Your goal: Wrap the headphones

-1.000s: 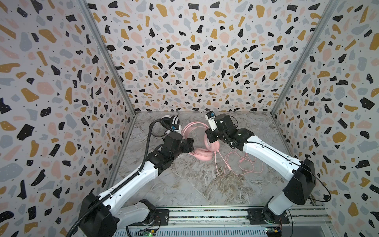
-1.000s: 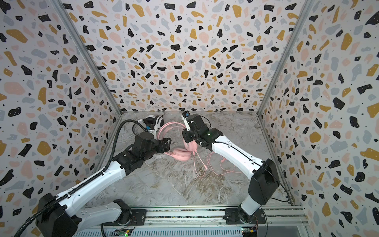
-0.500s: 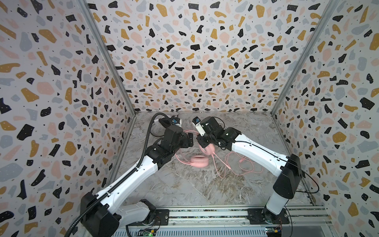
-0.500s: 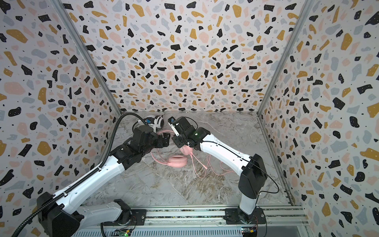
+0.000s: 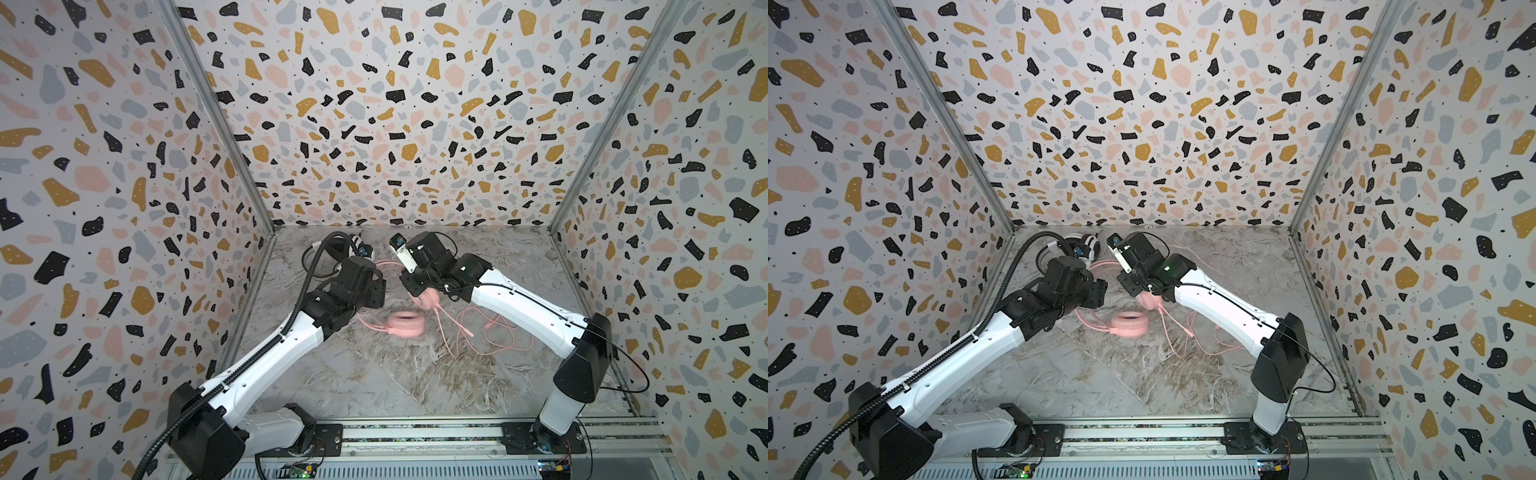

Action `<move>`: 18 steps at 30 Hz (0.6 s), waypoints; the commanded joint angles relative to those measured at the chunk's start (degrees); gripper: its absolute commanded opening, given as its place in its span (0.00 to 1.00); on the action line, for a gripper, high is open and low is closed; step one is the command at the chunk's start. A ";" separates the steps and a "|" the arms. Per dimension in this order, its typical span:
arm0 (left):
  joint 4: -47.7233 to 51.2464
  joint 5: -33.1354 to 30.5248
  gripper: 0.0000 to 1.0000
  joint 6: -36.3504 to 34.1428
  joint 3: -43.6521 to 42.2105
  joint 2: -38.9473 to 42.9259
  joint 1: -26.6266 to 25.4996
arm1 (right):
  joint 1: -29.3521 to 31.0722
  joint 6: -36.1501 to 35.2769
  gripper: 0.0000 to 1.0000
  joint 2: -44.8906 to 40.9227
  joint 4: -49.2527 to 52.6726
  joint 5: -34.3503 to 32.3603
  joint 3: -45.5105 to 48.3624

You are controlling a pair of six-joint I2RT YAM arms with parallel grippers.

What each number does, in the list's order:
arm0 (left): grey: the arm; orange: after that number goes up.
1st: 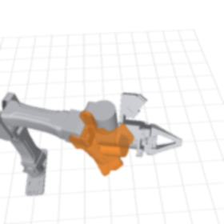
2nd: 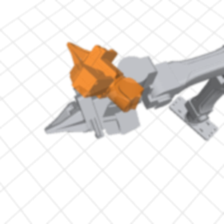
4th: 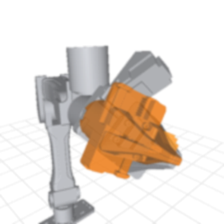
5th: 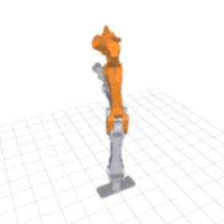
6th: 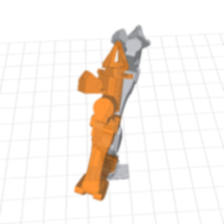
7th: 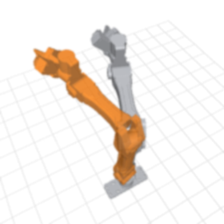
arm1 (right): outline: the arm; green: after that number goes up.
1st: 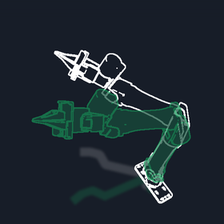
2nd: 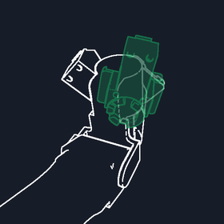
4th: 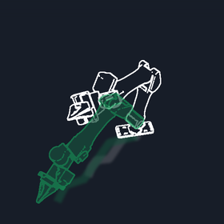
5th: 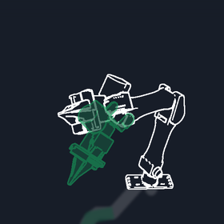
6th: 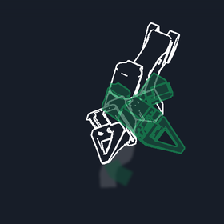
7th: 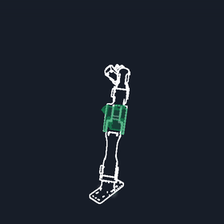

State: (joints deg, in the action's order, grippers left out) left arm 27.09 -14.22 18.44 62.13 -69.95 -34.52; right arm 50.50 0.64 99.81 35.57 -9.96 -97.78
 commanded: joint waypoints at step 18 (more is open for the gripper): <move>-1.78 10.67 0.02 -1.81 -3.23 4.70 10.28 | -3.24 3.42 0.65 -15.72 -6.16 9.21 7.74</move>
State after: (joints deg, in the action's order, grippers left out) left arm 29.54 -8.27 16.01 58.59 -68.05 -26.65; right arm 50.15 1.34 90.98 32.51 -4.03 -92.60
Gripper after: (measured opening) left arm 0.088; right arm 0.648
